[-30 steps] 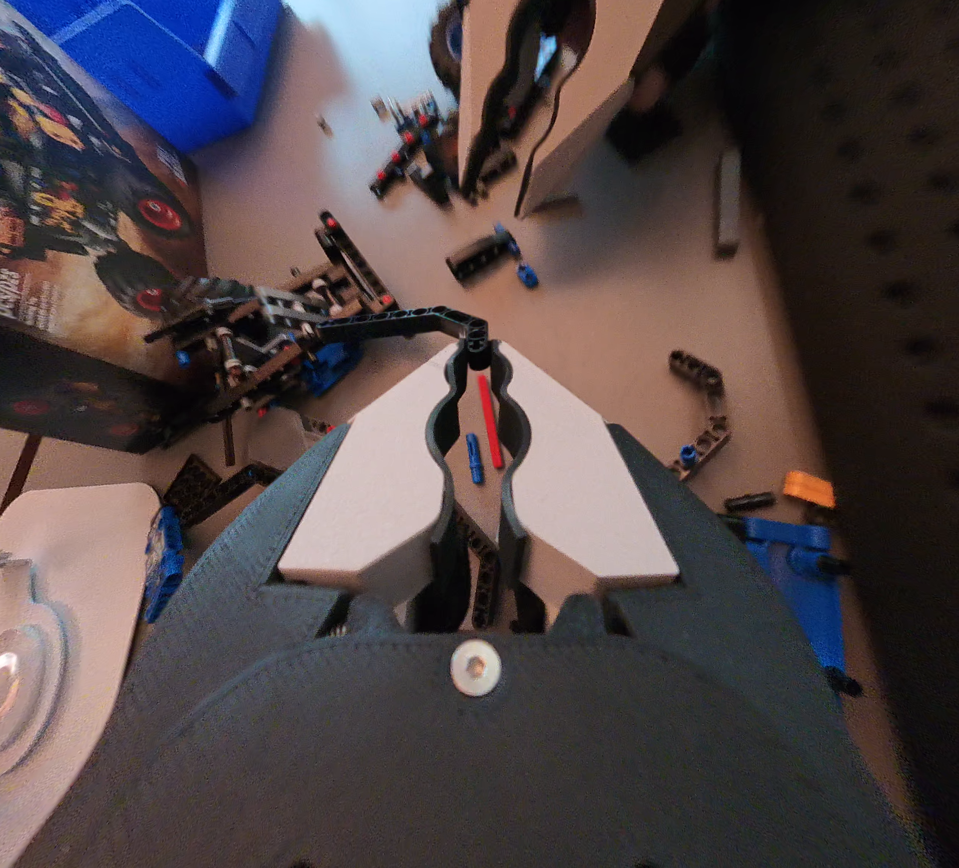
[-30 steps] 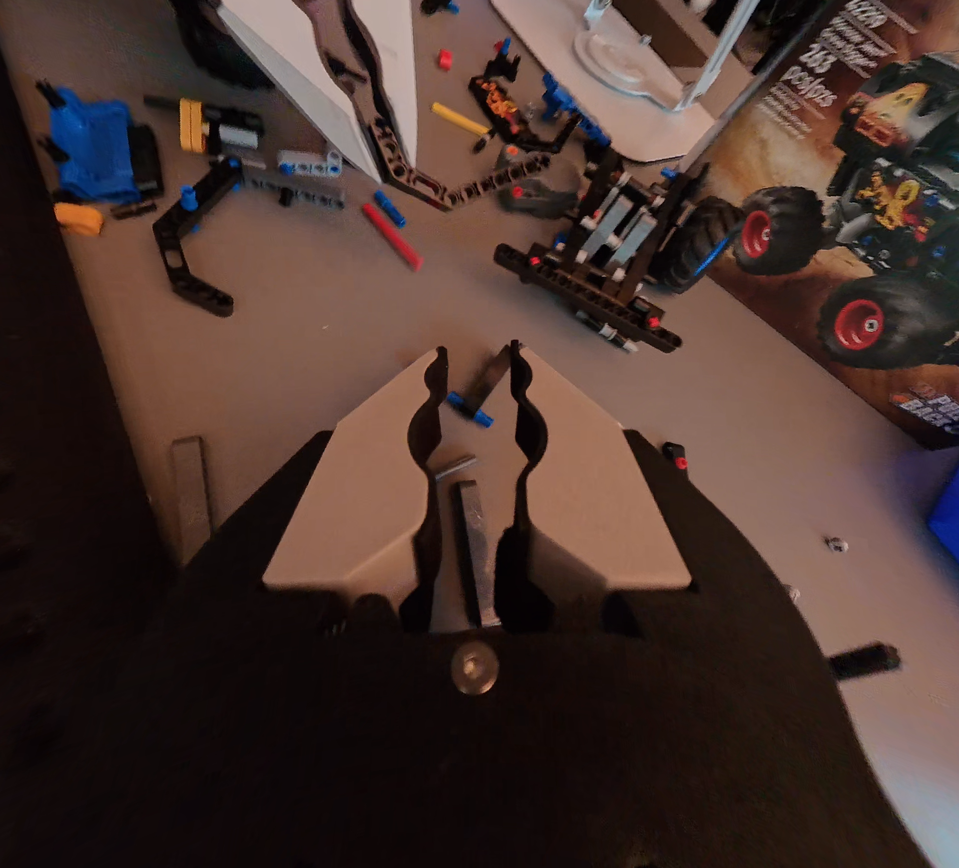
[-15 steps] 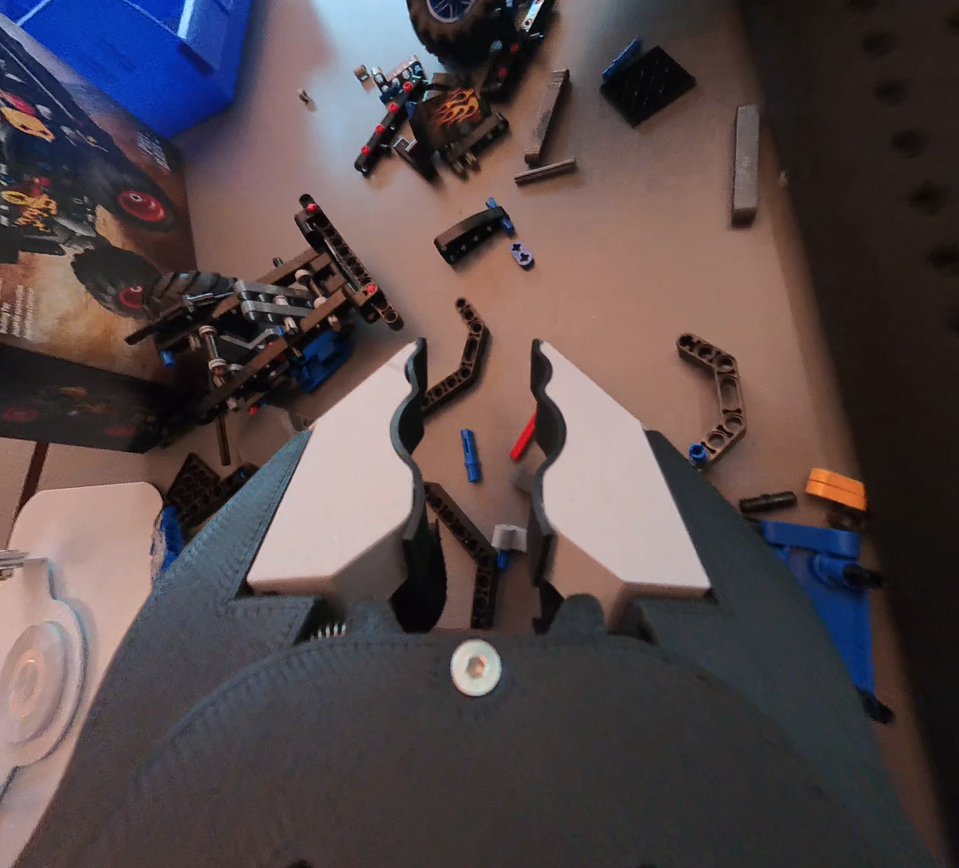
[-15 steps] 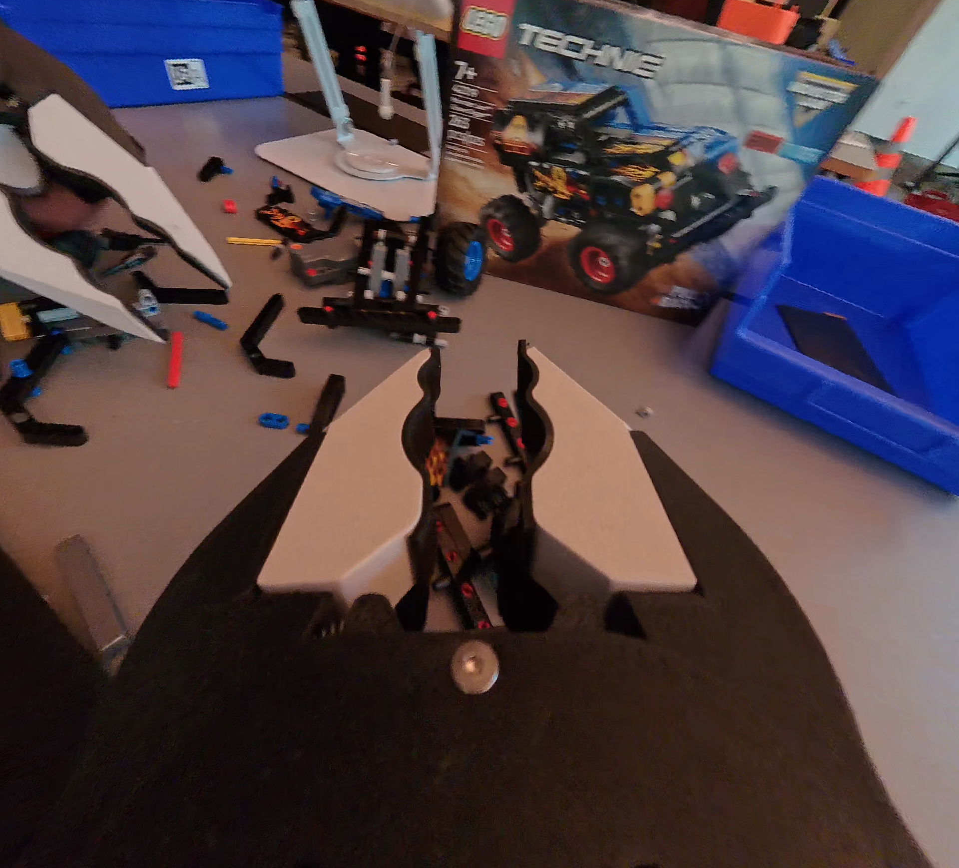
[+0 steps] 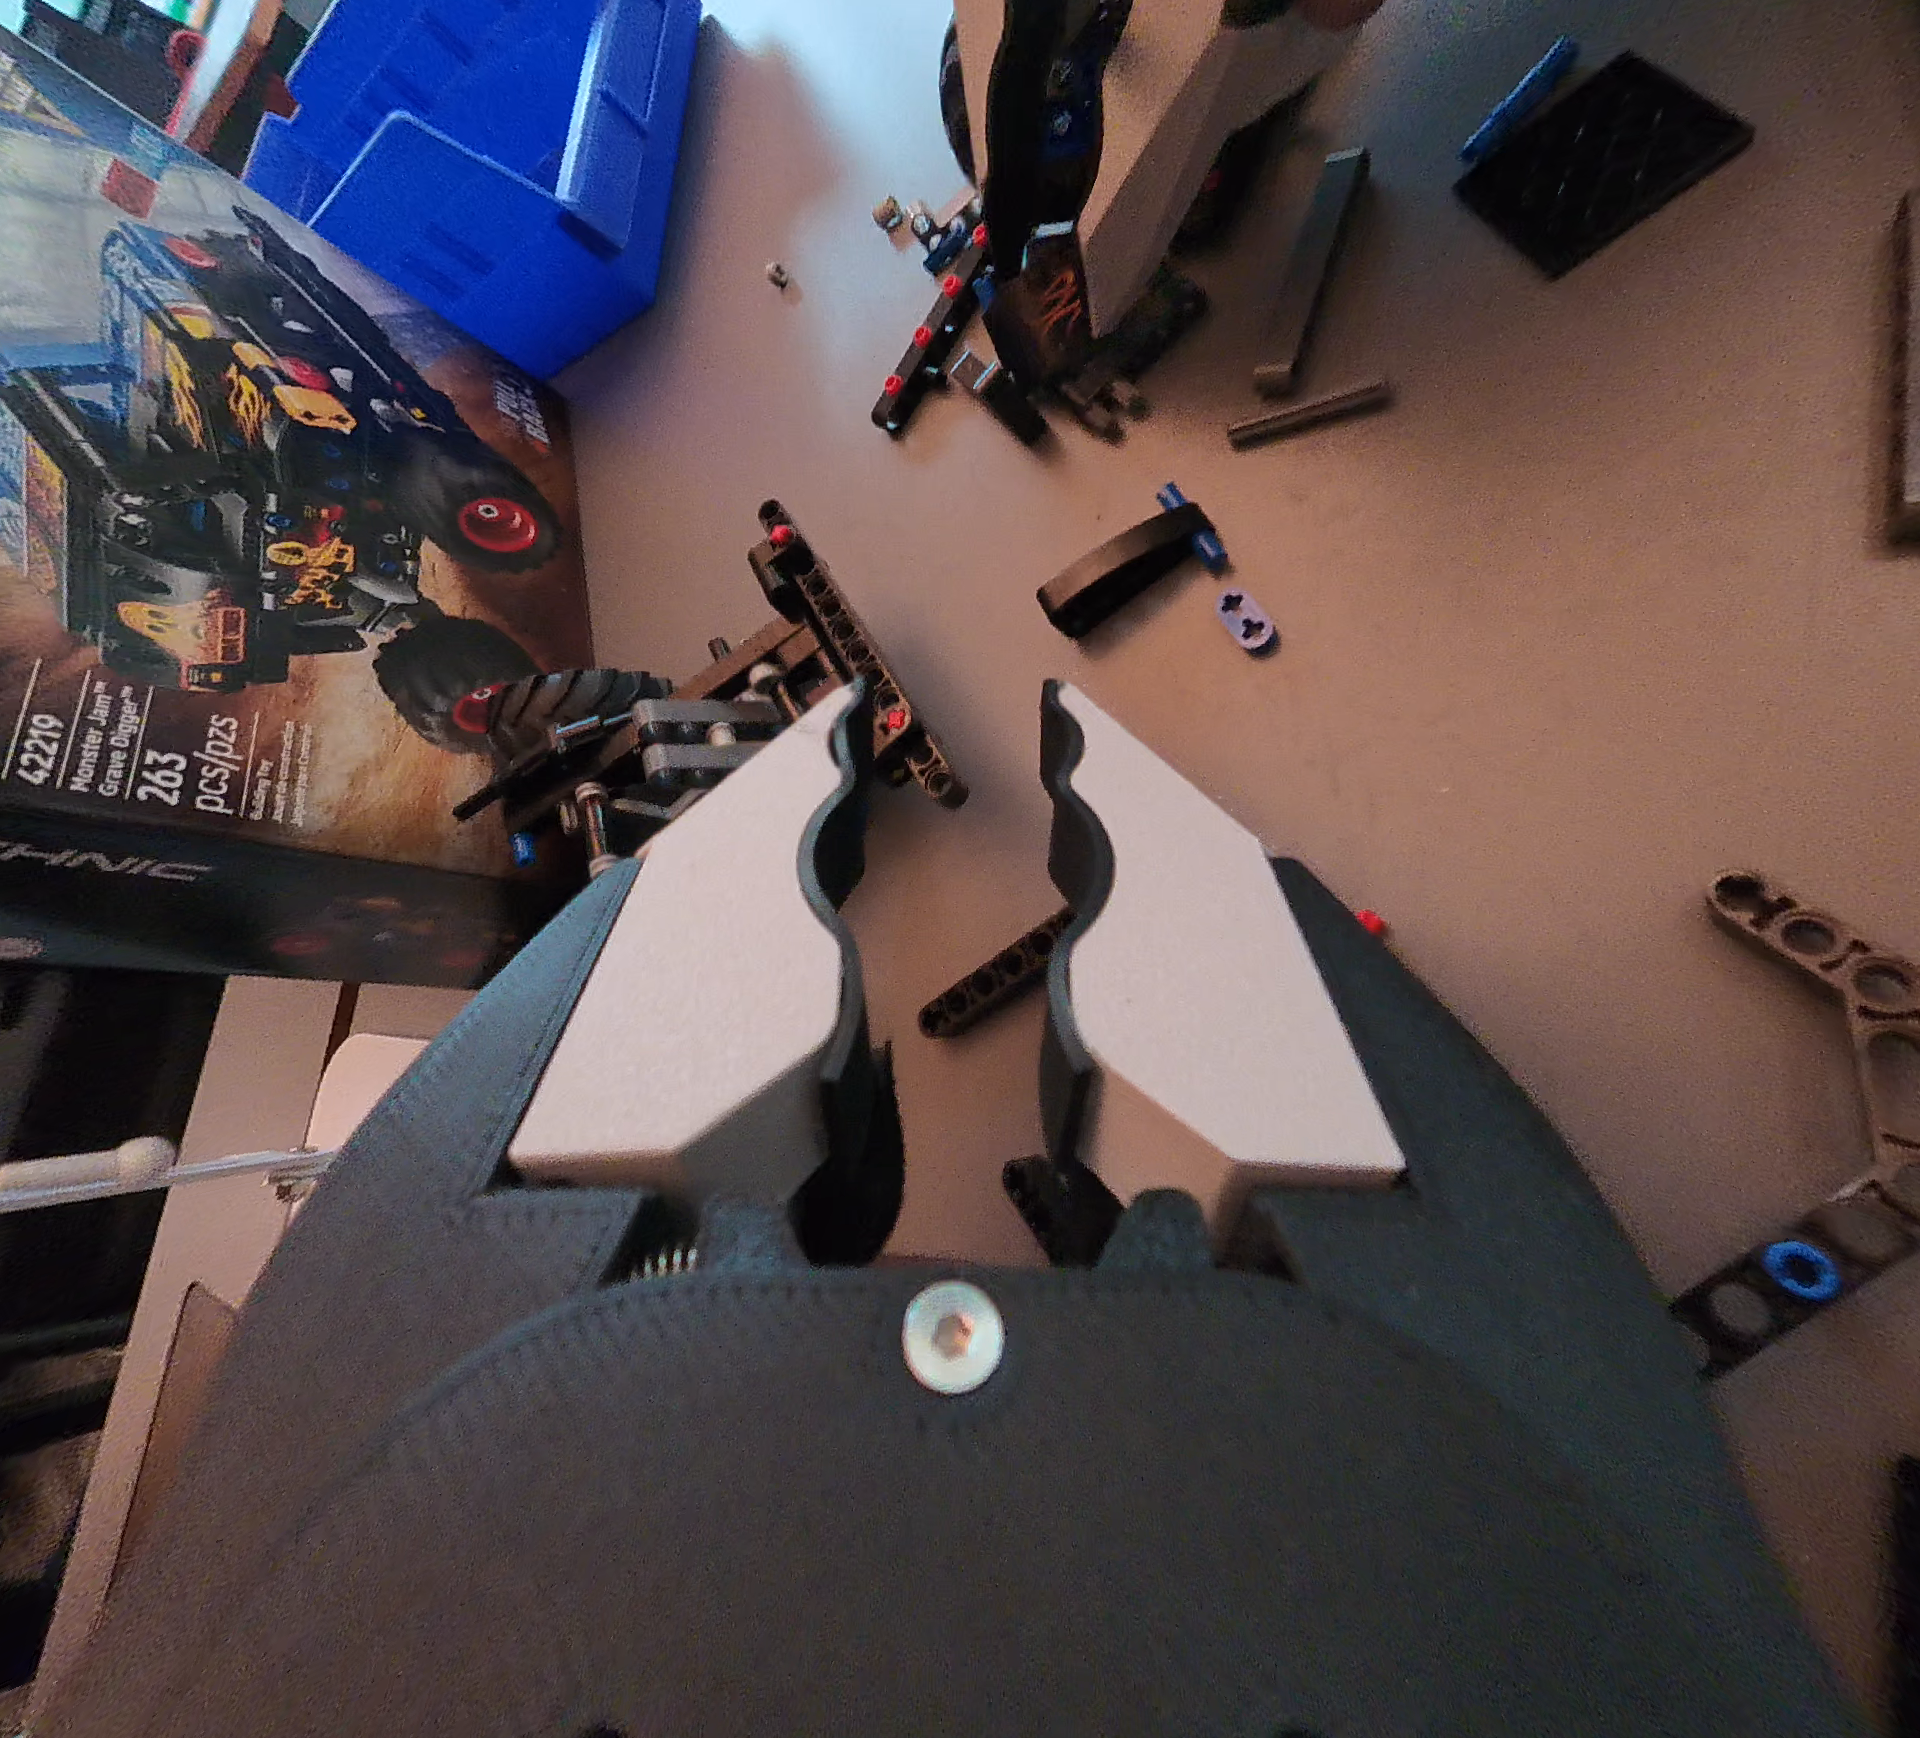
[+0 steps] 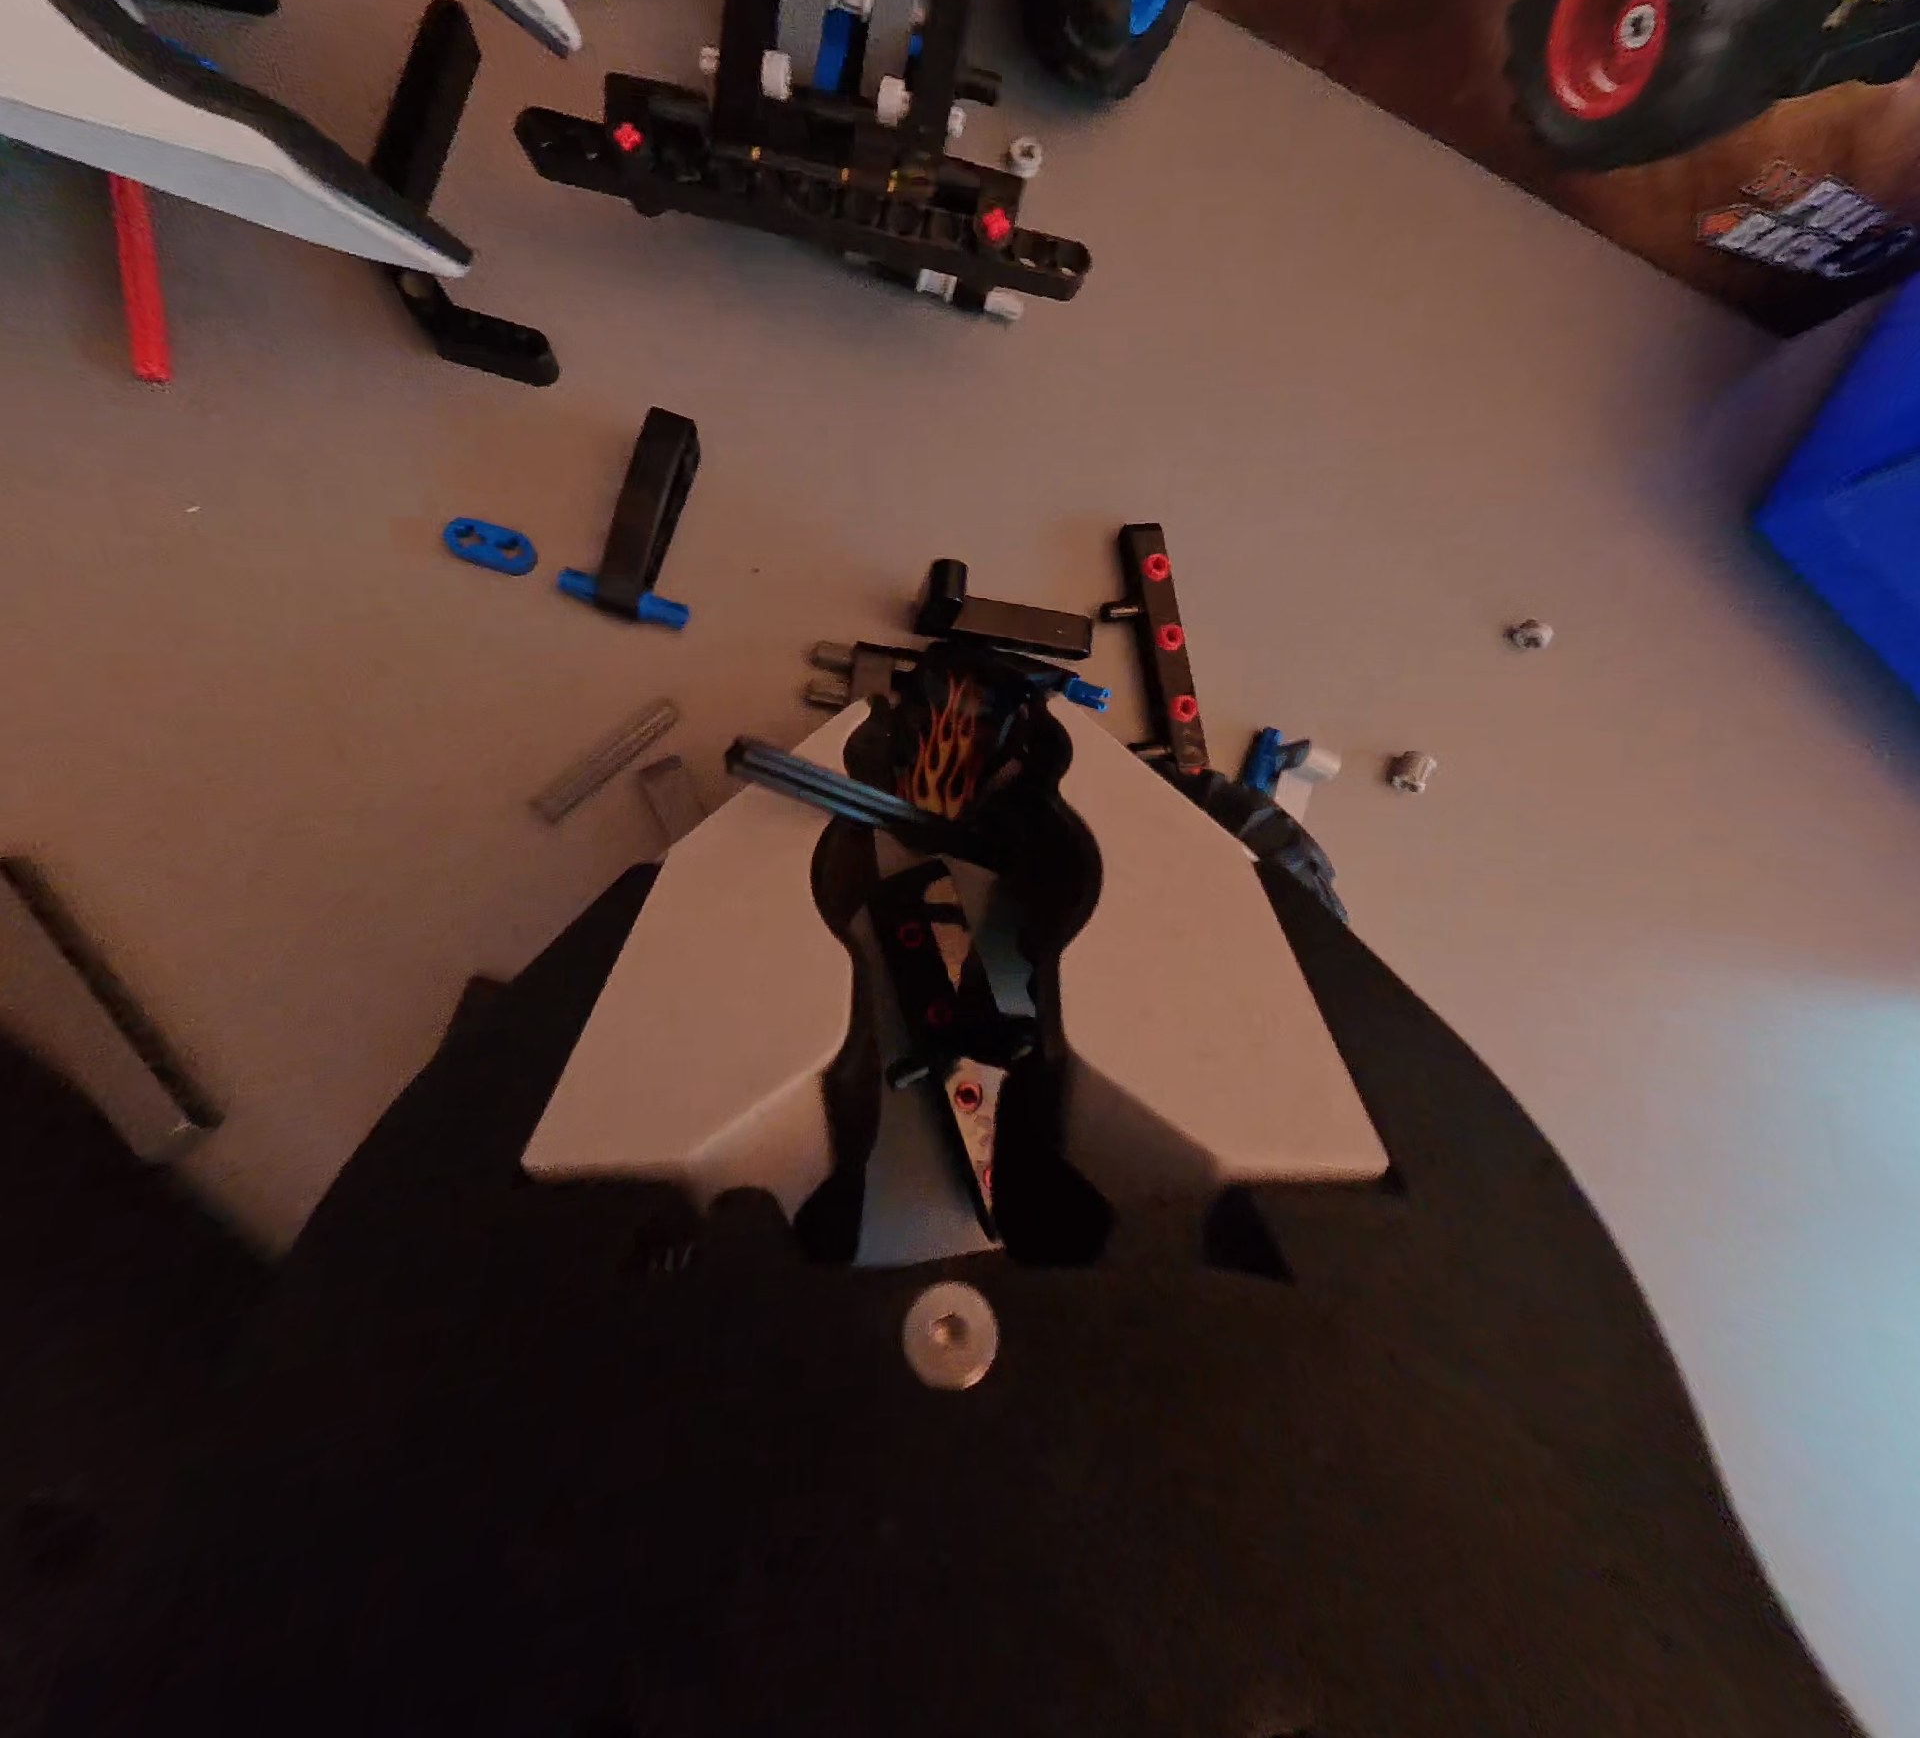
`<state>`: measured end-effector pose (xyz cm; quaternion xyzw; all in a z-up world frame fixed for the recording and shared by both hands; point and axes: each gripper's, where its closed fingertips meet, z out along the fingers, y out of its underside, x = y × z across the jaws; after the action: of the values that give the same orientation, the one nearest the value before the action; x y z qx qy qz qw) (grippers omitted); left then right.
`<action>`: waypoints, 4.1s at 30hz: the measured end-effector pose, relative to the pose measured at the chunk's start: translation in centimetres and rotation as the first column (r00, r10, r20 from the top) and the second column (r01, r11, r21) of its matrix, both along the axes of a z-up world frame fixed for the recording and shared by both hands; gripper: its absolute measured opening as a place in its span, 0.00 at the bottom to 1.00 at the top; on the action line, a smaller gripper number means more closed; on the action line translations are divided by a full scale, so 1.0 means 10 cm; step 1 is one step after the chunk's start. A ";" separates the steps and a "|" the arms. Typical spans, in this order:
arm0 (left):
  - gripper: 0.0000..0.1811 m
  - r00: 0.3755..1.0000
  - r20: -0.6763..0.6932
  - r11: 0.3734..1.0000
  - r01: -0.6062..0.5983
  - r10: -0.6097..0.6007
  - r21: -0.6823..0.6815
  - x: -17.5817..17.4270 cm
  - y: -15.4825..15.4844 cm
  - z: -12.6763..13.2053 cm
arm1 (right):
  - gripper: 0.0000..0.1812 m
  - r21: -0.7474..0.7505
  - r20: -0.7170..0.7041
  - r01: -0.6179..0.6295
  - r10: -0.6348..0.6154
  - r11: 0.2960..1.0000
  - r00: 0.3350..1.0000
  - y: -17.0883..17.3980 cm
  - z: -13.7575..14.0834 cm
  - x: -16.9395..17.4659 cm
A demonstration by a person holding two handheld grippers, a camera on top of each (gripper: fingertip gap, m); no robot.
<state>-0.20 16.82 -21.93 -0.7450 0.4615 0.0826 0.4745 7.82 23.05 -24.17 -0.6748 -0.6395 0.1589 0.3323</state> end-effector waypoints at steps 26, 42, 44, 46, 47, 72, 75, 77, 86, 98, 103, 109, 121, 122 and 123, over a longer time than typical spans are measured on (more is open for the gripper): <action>0.17 0.998 0.056 1.000 -0.018 0.019 -0.019 -0.01 0.01 -0.04 | 0.03 -0.084 0.288 -0.158 0.176 0.984 0.941 0.45 -0.11 -0.18; 0.14 0.794 0.598 0.993 0.097 -0.114 0.062 0.22 -0.18 0.77 | 0.03 -0.276 -0.605 -0.555 0.307 0.785 0.735 -0.99 1.22 -0.87; 0.09 0.731 0.672 0.991 0.125 -0.122 0.043 0.21 -0.20 0.84 | 0.03 -0.302 -0.668 -0.591 0.276 0.748 0.691 -1.03 1.30 -0.88; 0.08 0.717 0.692 0.993 0.115 -0.090 0.011 0.17 -0.17 0.81 | 0.03 -0.292 -0.681 -0.573 0.255 0.765 0.687 -1.01 1.28 -0.91; 0.08 0.740 0.668 0.996 0.094 -0.073 0.004 0.14 -0.15 0.77 | 0.04 -0.281 -0.677 -0.558 0.251 0.781 0.692 -0.99 1.26 -0.92; 0.10 0.977 0.157 0.937 -0.189 0.148 0.294 -0.21 0.04 0.80 | 0.01 -0.214 -0.652 -0.256 0.058 0.943 0.756 -0.72 1.20 -1.00; 0.11 0.961 0.275 0.978 -0.083 0.028 0.191 -0.12 -0.06 0.77 | 0.01 -0.146 -0.612 -0.288 0.143 0.947 0.778 -0.74 1.15 -0.94; 0.08 0.941 0.334 0.985 -0.016 -0.044 0.174 -0.09 -0.14 0.80 | 0.01 -0.076 -0.570 -0.322 0.224 0.944 0.791 -0.79 1.12 -0.91; 0.04 0.924 0.355 0.988 0.113 -0.143 0.105 0.02 -0.30 0.71 | 0.01 0.056 -0.496 -0.472 0.435 0.880 0.752 -1.03 1.02 -0.82; 0.04 0.832 0.519 0.979 0.137 -0.196 0.149 0.20 -0.42 1.02 | 0.01 0.038 -0.643 -0.547 0.440 0.836 0.627 -1.11 1.27 -0.64; 0.03 0.822 0.536 0.978 0.113 -0.192 0.177 0.23 -0.43 1.11 | 0.01 0.085 -0.654 -0.529 0.448 0.844 0.609 -1.11 1.33 -0.61; 0.03 0.739 0.655 0.982 0.047 -0.159 0.185 0.20 -0.40 1.24 | 0.01 0.164 -0.672 -0.445 0.430 0.881 0.603 -1.08 1.43 -0.64; 0.04 0.547 0.829 0.992 0.014 -0.111 0.124 -0.06 -0.38 1.40 | 0.01 0.119 -0.391 -0.425 0.436 0.897 0.810 -1.03 0.76 -0.70; 0.04 0.511 0.853 0.994 0.031 -0.106 0.105 -0.06 -0.36 1.42 | 0.01 0.064 -0.348 -0.446 0.439 0.893 0.828 -1.04 0.60 -0.68; 0.04 0.446 0.891 0.997 0.029 -0.081 0.076 -0.11 -0.31 1.40 | 0.02 0.018 -0.324 -0.458 0.439 0.889 0.838 -1.07 0.53 -0.66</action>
<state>-1.34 13.72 -7.95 -0.6501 0.1650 -0.3252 0.6666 1.24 12.37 -18.90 -0.4812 -0.7122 0.3585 0.3642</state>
